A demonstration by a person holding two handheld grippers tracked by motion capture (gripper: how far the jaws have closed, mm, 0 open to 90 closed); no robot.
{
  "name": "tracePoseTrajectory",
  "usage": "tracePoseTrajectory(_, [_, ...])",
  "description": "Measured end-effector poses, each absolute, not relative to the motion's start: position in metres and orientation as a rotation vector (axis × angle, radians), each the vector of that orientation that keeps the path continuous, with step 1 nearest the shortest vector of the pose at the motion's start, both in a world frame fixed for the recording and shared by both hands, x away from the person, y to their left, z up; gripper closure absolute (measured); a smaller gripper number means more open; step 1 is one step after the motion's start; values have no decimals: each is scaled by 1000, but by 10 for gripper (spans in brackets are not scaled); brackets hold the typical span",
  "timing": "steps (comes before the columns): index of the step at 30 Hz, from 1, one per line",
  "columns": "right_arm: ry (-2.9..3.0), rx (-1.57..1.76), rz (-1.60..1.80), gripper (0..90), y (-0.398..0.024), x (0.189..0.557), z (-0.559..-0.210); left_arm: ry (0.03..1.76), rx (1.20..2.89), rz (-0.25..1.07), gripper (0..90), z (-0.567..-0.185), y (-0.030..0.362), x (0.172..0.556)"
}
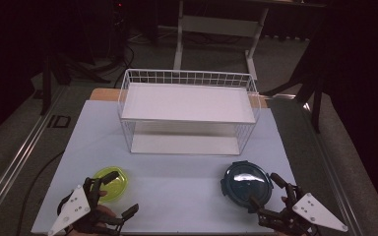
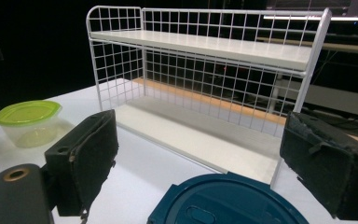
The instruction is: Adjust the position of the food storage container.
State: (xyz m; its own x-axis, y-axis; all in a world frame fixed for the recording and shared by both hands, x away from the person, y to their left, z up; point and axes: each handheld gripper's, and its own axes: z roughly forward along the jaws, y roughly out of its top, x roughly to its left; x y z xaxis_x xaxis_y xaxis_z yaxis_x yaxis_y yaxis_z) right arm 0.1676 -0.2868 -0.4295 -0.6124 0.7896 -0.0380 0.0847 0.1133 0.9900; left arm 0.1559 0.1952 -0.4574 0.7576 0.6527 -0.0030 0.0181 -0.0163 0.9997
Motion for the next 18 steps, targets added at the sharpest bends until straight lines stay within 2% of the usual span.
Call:
tracePoseTrajectory(10, [1849, 764, 1572, 107, -277, 160, -406, 554, 1521, 564, 0, -454, 191, 155])
tracePoseTrajectory(18, [1879, 787, 1617, 104, -280, 175, -389, 551, 1524, 520, 0, -457, 180, 155])
